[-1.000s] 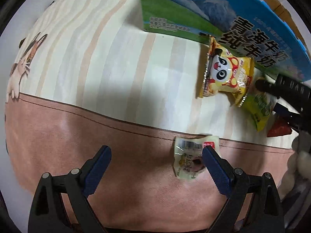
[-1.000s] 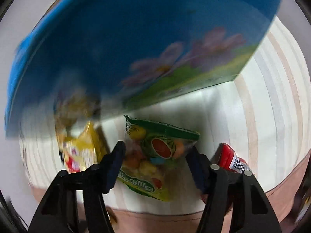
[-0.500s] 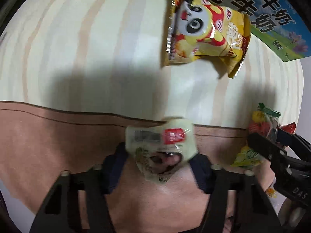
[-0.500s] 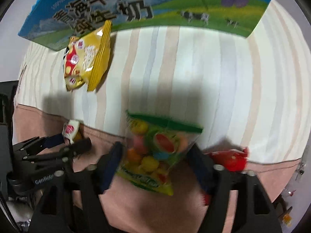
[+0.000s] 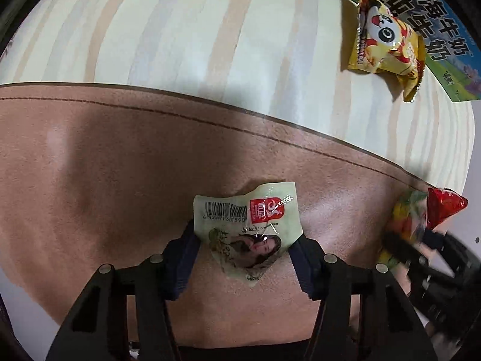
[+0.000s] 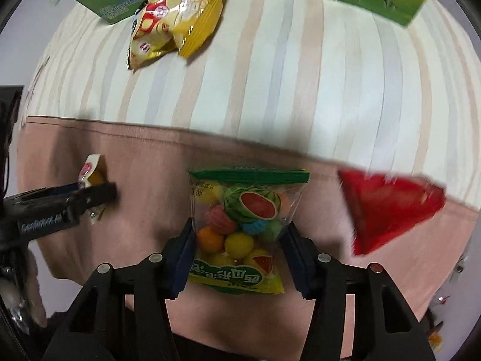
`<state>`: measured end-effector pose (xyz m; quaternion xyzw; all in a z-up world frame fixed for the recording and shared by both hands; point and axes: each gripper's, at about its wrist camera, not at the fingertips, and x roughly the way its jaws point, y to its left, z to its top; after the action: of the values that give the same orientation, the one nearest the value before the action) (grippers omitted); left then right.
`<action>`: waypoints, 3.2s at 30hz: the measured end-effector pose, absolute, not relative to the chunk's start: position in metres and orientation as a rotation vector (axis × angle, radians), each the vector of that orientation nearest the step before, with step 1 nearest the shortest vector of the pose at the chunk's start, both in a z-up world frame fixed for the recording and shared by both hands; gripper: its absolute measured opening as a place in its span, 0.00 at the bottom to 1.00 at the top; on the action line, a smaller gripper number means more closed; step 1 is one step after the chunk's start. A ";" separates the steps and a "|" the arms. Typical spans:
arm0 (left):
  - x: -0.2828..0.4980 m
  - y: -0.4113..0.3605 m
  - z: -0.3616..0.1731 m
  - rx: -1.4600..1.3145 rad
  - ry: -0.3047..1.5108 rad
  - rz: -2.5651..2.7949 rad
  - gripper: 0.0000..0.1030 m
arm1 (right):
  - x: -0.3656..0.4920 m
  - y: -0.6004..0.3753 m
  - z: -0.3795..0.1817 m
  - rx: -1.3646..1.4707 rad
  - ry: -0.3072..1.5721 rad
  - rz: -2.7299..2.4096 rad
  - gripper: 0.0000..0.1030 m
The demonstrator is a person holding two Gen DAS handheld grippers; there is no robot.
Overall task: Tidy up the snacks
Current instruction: 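Grasp the white-green face-print packet with left tool while right grasps fruit-candy bag, then carry both packets into the box and open both tools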
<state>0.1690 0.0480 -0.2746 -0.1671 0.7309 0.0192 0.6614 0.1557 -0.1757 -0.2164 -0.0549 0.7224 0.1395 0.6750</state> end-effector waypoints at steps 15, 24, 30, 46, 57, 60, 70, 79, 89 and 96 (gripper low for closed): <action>0.181 0.023 -0.224 -0.334 1.604 0.001 0.52 | 0.142 -0.214 -0.198 0.126 1.541 0.219 0.52; 0.238 0.007 -0.099 -0.378 1.393 -0.170 0.52 | 0.209 -0.239 -0.089 0.279 1.389 0.324 0.52; 0.320 0.005 -0.036 -0.314 1.279 -0.224 0.52 | 0.300 -0.239 -0.028 0.294 1.284 0.356 0.52; 0.540 -0.003 -0.123 -0.270 1.560 -0.238 0.52 | 0.556 -0.229 -0.052 0.028 1.409 0.124 0.52; 0.574 -0.013 -0.160 -0.283 1.642 -0.256 0.84 | 0.575 -0.234 -0.097 0.047 1.494 0.080 0.72; 0.576 -0.011 -0.162 -0.271 1.640 -0.239 0.87 | 0.574 -0.230 -0.100 0.043 1.488 0.086 0.79; 0.558 0.000 -0.149 -0.260 1.601 -0.204 0.92 | 0.561 -0.222 -0.085 0.017 1.464 0.092 0.94; 0.523 0.009 -0.121 -0.205 1.493 -0.133 0.92 | 0.530 -0.219 -0.068 0.013 1.440 0.104 0.96; 0.461 0.017 -0.080 -0.160 1.303 -0.078 0.92 | 0.481 -0.216 -0.046 -0.036 1.329 0.105 0.97; 0.411 0.017 -0.051 -0.114 1.160 -0.032 0.92 | 0.435 -0.220 -0.021 -0.037 1.217 0.093 0.97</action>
<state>0.4109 0.0172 -0.0515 -0.0536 0.5475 -0.0152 0.8349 0.4353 -0.2199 -0.0207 -0.0176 0.5716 0.0437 0.8192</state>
